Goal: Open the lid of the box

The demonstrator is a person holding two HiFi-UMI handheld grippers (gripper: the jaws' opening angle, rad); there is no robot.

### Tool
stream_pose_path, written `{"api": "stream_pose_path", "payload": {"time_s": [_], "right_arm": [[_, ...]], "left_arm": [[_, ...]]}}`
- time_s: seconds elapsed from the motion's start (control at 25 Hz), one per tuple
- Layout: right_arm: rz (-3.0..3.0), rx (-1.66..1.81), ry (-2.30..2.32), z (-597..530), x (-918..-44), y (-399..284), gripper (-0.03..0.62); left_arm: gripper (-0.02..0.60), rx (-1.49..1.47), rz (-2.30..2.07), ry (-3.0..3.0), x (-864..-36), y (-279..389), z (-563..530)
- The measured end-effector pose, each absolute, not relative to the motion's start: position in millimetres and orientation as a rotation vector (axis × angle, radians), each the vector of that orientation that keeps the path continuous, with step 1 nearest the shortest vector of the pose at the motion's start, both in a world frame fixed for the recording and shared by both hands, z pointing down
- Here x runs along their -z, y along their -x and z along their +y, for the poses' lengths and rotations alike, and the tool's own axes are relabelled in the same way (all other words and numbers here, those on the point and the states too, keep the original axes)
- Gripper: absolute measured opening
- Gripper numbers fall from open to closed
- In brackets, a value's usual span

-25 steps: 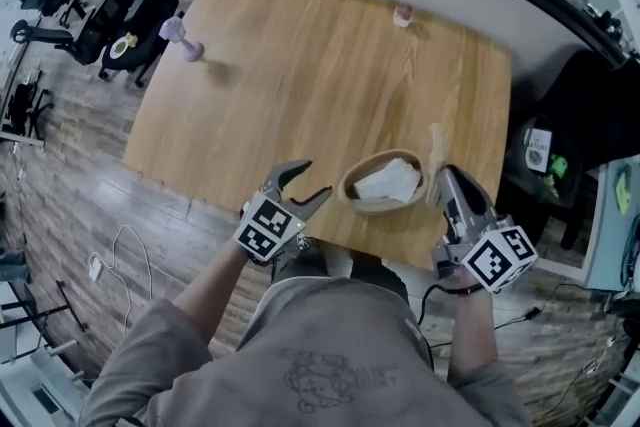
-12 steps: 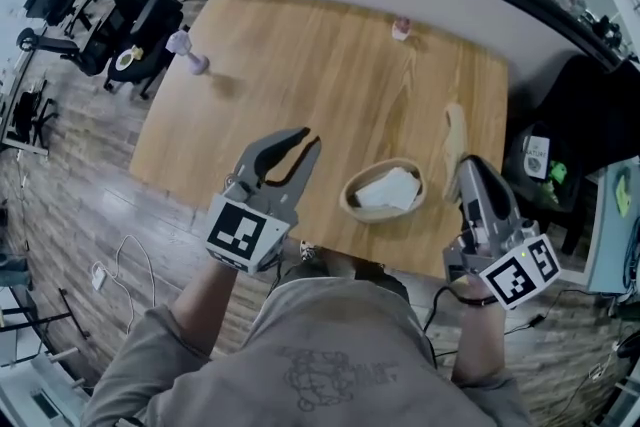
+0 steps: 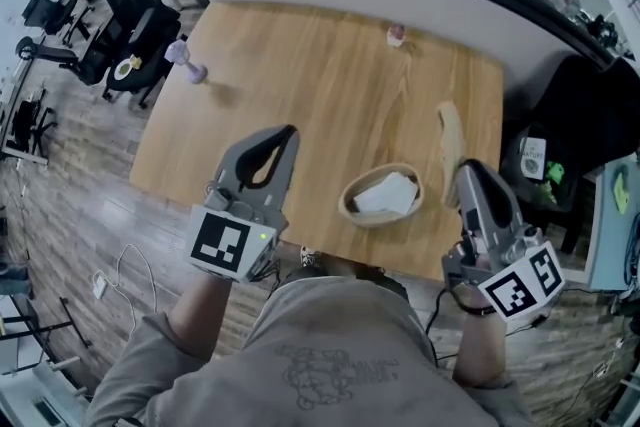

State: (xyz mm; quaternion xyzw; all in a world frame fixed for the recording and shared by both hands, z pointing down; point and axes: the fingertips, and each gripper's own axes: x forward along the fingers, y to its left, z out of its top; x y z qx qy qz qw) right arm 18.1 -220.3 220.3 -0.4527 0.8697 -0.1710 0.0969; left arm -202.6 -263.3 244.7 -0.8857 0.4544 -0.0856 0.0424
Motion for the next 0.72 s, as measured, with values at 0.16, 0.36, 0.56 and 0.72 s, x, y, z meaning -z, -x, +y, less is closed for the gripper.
{"api": "stream_pose_path", "payload": {"time_s": [0.16, 0.36, 0.56, 0.72], "right_arm": [[2.576, 0.511, 1.351, -221, -222, -20, 0.041], [2.575, 0.517, 1.362, -223, -224, -20, 0.041], [2.579, 0.52, 1.372, -225, -225, -22, 0.041], [2.578, 0.524, 1.375, -226, -226, -25, 0.041]], "left_arm": [[0.002, 0.281, 1.375, 2.721, -246, 199, -263], [0.002, 0.303, 1.356, 2.758, -248, 194, -263], [0.002, 0.31, 1.33, 2.767, -249, 189, -264], [0.002, 0.312, 1.325, 2.775, -251, 184, -267]]}}
